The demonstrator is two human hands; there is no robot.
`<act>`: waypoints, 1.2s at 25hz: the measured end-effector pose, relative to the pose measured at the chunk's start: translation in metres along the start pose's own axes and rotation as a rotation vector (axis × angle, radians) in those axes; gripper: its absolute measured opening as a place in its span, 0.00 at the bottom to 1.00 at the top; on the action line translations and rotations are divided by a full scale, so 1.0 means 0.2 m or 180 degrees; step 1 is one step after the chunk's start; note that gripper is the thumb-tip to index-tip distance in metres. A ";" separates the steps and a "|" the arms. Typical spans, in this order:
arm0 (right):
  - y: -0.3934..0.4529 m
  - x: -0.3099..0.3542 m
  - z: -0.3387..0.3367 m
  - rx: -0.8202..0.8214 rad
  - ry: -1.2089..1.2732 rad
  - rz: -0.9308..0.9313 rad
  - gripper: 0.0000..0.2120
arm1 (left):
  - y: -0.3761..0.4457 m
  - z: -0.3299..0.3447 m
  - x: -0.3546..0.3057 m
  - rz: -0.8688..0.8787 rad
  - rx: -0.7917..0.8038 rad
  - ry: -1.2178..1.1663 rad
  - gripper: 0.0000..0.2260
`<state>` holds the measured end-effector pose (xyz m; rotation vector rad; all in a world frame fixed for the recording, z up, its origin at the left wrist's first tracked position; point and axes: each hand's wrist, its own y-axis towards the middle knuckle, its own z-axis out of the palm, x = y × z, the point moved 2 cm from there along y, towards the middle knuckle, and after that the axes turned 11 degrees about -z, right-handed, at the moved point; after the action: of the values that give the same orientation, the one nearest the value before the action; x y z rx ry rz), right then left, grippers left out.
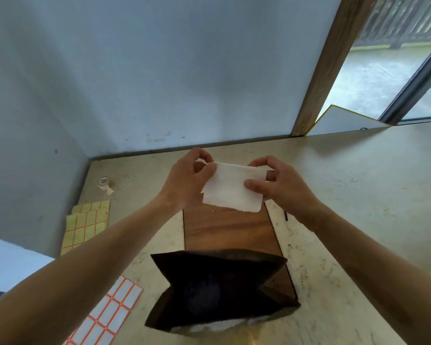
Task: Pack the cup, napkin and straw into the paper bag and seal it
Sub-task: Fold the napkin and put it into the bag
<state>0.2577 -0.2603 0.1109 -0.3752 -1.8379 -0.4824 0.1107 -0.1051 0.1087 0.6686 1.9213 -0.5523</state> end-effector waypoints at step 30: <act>-0.48 0.28 0.37 0.2190 -0.2390 -0.0087 0.05 | -0.76 -0.08 0.13 0.0857 0.1364 0.4234 0.40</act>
<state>0.1338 -0.3057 0.1305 -0.0441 -2.5846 0.3468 -0.0101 -0.2011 0.1046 1.8703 2.8349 -0.3412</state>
